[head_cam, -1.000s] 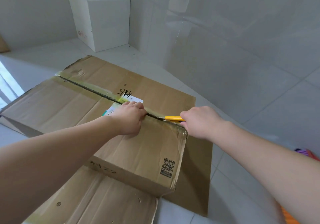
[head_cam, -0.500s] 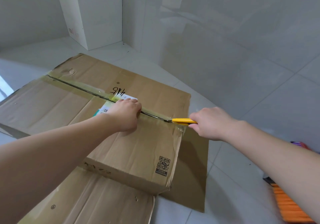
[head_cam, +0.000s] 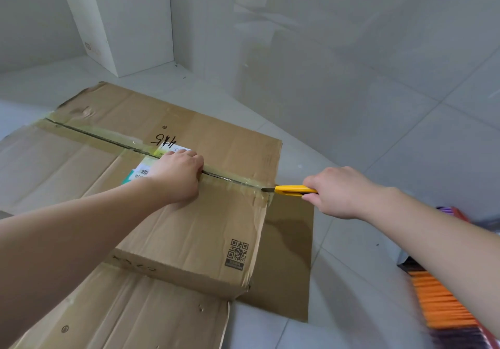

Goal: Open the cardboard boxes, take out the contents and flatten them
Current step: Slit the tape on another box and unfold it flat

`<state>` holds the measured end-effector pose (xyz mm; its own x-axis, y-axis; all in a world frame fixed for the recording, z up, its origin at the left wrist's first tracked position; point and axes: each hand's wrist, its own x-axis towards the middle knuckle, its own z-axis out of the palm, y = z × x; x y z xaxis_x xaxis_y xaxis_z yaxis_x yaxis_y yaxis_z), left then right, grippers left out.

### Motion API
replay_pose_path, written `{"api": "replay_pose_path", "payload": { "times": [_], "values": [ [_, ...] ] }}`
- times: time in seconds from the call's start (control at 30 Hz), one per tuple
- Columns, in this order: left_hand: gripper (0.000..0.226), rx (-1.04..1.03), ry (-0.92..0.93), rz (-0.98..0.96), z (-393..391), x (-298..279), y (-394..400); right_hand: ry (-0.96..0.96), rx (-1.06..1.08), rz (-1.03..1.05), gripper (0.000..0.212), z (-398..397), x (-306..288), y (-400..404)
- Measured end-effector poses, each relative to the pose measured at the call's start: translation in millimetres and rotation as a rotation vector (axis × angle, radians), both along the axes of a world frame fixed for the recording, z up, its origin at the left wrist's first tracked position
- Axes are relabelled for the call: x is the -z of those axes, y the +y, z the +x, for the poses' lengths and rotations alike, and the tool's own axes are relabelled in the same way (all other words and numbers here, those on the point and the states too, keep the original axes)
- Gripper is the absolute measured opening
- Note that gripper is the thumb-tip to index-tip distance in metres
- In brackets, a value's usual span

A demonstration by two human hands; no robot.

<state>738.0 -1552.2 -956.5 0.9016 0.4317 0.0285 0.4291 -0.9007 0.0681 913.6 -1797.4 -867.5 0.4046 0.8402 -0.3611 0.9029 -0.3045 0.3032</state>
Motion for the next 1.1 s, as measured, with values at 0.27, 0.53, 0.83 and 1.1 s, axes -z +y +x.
{"api": "replay_pose_path", "payload": {
  "times": [0.27, 0.53, 0.83, 1.1],
  "values": [
    [0.021, 0.001, 0.026, 0.028, 5, -1, 0, -0.048, 0.025, -0.022, 0.023, 13, -3, -33],
    [0.026, -0.002, 0.070, 0.035, 4, -9, -6, 0.001, 0.116, 0.151, 0.037, 9, -10, -28],
    [0.030, -0.016, 0.072, -0.005, -4, -10, -8, 0.010, 0.115, 0.240, 0.039, -6, 2, -8],
    [0.031, -0.023, 0.073, -0.034, -4, -10, -7, 0.007, 0.101, 0.257, 0.038, -5, 8, -4]
  ]
}}
